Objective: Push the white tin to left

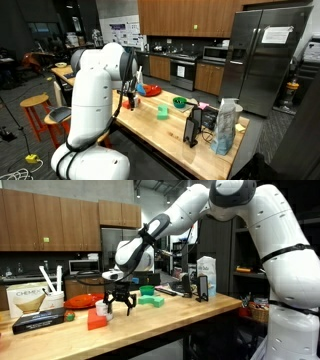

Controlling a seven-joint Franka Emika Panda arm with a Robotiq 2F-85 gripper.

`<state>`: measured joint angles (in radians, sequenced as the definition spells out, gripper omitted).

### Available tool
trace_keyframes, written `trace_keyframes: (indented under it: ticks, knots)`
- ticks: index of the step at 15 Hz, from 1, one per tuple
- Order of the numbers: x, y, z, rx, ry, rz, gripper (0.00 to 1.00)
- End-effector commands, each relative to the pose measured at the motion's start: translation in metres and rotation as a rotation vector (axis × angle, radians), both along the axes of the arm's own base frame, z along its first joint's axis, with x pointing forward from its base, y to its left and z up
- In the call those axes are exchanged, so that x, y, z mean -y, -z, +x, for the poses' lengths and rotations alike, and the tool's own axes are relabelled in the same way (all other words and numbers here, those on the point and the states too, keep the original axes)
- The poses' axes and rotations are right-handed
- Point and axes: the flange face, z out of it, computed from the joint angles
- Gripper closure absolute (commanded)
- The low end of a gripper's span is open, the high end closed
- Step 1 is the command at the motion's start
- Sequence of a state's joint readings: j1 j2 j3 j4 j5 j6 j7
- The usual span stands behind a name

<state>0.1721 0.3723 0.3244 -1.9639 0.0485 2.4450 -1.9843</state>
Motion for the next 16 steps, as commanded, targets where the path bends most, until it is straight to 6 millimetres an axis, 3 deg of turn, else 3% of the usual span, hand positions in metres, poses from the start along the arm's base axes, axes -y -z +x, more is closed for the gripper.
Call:
trace_keyframes:
  ticks: [1, 8, 16]
  knots:
    - [0.016, -0.019, 0.002, -0.034, 0.056, -0.018, 0.0]
    - [0.034, -0.051, 0.004, 0.003, 0.123, -0.032, 0.0]
    - [0.054, -0.062, 0.003, 0.047, 0.251, -0.084, 0.0]
